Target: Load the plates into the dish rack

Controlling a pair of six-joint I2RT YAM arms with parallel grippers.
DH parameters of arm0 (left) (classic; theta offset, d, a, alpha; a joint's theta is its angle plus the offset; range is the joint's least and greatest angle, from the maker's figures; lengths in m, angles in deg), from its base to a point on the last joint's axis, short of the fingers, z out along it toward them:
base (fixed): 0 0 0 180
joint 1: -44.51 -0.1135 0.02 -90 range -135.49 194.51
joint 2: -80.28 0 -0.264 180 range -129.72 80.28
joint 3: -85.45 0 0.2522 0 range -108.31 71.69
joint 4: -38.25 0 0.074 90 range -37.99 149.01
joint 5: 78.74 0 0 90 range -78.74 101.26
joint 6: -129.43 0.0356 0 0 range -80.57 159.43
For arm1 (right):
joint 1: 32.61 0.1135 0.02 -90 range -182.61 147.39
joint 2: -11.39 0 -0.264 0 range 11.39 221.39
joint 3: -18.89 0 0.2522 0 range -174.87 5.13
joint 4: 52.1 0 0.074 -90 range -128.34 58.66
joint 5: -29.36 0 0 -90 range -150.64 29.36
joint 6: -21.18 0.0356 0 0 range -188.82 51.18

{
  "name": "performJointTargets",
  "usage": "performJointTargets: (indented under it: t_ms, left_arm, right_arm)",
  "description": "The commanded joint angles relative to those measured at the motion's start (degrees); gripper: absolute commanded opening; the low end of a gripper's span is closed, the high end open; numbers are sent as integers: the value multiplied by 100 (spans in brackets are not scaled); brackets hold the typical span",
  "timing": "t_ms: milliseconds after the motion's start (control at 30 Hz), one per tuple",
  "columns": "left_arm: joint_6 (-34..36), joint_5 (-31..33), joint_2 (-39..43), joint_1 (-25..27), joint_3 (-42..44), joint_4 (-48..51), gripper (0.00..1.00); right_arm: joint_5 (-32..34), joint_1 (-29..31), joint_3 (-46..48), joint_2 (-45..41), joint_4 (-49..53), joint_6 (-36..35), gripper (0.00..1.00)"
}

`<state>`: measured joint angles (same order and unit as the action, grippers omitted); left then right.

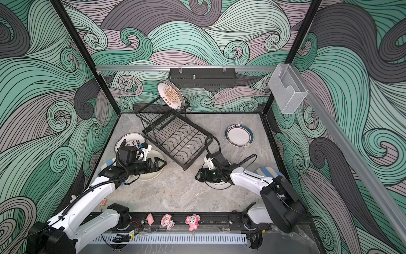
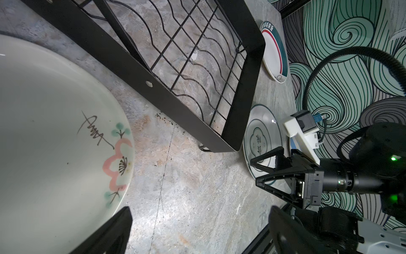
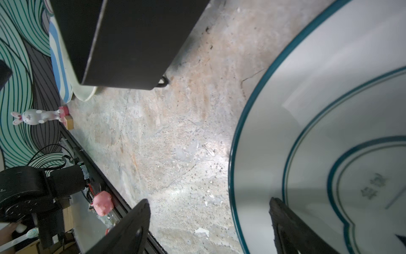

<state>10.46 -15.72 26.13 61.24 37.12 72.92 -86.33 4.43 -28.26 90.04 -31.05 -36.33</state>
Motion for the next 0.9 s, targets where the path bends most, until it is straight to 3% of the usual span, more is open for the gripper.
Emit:
performJointTargets:
  t_ms: [0, 300, 433, 667, 867]
  left_arm:
    - [-71, 46, 43, 74, -11, -66, 99]
    - [-122, 71, 118, 196, 56, -61, 99]
    - [-170, 35, 133, 360, 143, -180, 99]
    - [-222, 130, 90, 790, 441, -519, 99]
    - [-223, 167, 160, 1070, 579, -688, 99]
  right_arm:
    - [-255, 262, -159, 259, -234, 91, 85]
    - [-727, 784, -440, 708, -835, 335, 84]
    - [-58, 730, -666, 163, 130, 98, 84]
    - [832, -493, -134, -1322, 1678, 94, 81]
    - [1198, -1277, 546, -2353, 2113, 369, 71]
